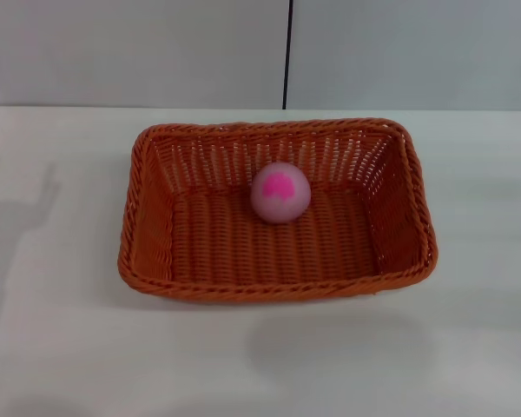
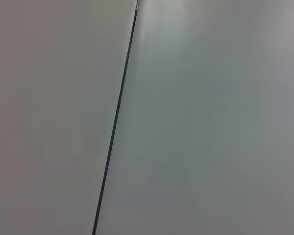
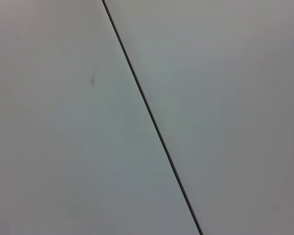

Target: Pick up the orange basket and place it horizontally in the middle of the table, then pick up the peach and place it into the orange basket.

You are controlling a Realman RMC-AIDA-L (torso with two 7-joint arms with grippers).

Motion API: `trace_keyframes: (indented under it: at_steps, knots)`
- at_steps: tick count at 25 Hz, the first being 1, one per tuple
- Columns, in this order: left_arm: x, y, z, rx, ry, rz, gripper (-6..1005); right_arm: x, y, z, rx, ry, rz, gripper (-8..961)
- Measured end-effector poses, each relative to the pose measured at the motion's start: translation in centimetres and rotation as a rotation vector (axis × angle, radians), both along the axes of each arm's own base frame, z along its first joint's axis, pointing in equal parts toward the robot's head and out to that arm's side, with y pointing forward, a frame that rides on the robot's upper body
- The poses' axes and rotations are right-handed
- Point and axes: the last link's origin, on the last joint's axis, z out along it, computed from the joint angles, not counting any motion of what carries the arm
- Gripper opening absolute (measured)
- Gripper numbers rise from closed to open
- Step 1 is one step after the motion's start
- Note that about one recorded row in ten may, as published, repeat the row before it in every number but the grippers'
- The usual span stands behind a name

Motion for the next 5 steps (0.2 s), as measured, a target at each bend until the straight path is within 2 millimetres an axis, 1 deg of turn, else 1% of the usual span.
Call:
trace_keyframes:
  at_steps: [5]
  knots:
    - [0.13, 0.31, -0.07, -0.004, -0.002, -0.002, 814, 0.0, 0.02, 0.04, 0.0, -0.001, 0.0, 527]
